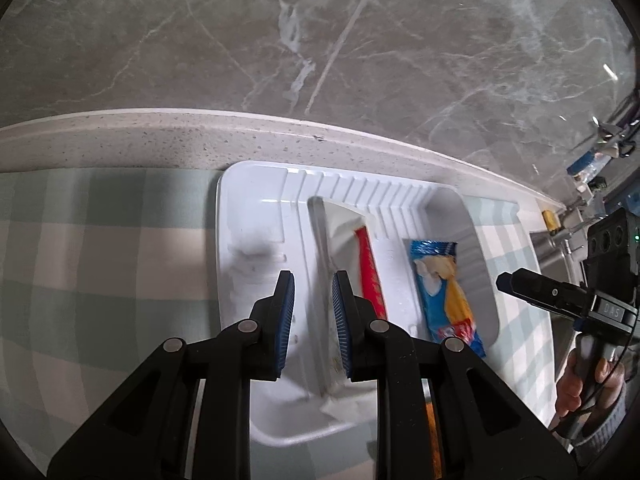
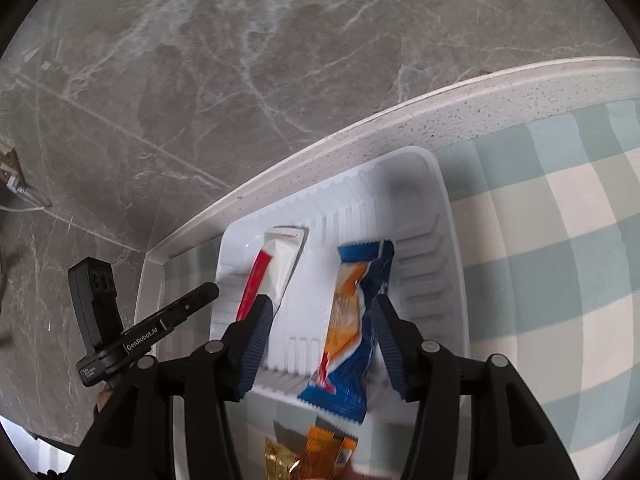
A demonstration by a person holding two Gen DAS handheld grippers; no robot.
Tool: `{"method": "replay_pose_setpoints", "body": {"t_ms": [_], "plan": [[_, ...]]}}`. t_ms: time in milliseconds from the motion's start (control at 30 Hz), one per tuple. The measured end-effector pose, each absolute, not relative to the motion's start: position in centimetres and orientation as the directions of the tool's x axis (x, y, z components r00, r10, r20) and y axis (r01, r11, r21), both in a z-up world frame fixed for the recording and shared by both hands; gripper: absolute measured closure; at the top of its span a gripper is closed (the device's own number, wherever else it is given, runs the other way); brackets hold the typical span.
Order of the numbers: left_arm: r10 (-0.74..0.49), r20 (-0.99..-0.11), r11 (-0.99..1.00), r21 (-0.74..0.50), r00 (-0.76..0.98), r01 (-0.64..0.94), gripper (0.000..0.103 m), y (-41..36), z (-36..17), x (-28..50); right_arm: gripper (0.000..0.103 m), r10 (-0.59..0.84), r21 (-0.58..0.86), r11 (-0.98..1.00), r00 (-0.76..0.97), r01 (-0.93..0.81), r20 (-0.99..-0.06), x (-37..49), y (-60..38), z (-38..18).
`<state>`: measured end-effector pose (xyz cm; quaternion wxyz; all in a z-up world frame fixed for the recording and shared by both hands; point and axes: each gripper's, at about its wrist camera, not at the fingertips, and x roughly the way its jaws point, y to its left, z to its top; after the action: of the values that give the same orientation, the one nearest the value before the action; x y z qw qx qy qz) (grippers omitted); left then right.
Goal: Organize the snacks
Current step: 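Grasp the gold wrapped cake with left tool while right tool grasps the blue chip bag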
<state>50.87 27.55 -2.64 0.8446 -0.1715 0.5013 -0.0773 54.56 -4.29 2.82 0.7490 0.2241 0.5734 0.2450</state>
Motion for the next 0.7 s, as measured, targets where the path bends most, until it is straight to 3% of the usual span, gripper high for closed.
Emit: {"method": "replay_pose_setpoints", "body": {"t_ms": [400,700], "plan": [[-0.36,-0.807,0.924,-0.379,0.468,0.057,0.084,23.8,-0.1,42.7,0.041,0.586,0.55,0.81,0.258,-0.203,-0.768,46.7,-5.6,6.8],[-0.396,-0.85,0.917,-0.383,0.347,0.109,0.084,19.4,-3.3,37.0,0.038,0.455,0.383,0.878,0.253,-0.286,-0.854,38.5,-6.6,6.6]]}}
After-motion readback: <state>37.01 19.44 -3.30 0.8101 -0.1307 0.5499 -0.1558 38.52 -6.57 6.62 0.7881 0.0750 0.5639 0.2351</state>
